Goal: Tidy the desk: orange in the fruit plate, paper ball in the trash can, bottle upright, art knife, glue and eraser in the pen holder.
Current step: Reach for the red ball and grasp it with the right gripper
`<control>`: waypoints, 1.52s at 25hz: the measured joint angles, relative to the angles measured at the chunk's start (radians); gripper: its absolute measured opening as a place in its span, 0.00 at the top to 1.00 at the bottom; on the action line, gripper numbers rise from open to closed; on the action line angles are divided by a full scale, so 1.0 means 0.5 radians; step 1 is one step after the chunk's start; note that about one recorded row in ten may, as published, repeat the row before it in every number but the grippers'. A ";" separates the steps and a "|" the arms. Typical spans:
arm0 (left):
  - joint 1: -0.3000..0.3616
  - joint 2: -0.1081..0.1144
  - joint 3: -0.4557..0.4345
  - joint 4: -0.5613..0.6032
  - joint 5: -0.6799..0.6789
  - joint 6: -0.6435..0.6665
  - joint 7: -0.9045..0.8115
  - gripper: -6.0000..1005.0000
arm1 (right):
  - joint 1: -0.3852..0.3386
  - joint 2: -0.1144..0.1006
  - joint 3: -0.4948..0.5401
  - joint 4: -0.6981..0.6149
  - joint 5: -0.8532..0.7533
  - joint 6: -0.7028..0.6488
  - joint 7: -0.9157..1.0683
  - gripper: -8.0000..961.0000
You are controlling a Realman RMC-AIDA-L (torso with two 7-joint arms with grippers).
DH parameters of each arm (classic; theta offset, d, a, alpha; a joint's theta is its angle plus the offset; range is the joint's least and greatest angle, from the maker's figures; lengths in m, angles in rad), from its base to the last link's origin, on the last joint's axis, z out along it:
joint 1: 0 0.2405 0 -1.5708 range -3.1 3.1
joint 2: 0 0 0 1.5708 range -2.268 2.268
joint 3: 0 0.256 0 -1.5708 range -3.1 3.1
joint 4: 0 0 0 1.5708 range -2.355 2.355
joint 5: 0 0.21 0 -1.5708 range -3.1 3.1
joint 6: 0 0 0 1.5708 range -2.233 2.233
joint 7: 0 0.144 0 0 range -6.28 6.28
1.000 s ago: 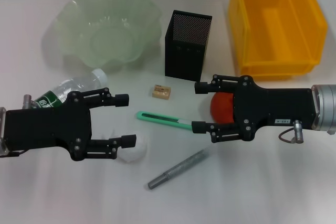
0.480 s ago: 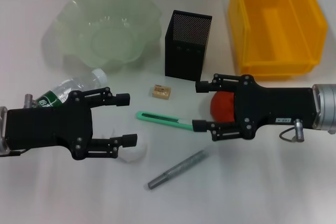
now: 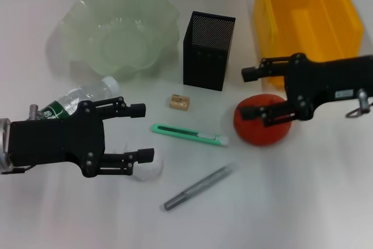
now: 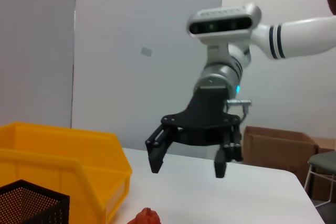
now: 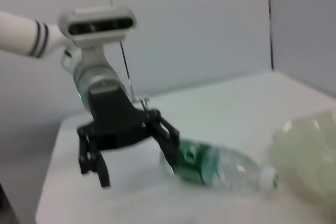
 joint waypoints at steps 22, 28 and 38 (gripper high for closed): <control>-0.002 -0.020 -0.003 0.003 -0.001 -0.029 -0.085 0.19 | 0.230 0.016 -0.040 -0.469 -0.923 0.014 0.506 0.16; -0.004 -0.020 -0.002 0.003 -0.001 -0.029 -0.098 0.19 | 0.185 0.035 -0.134 -0.463 -0.954 0.159 0.478 0.16; -0.010 -0.019 -0.003 0.007 0.000 -0.031 -0.099 0.19 | 0.161 0.059 -0.223 -0.331 -0.966 0.373 0.395 0.16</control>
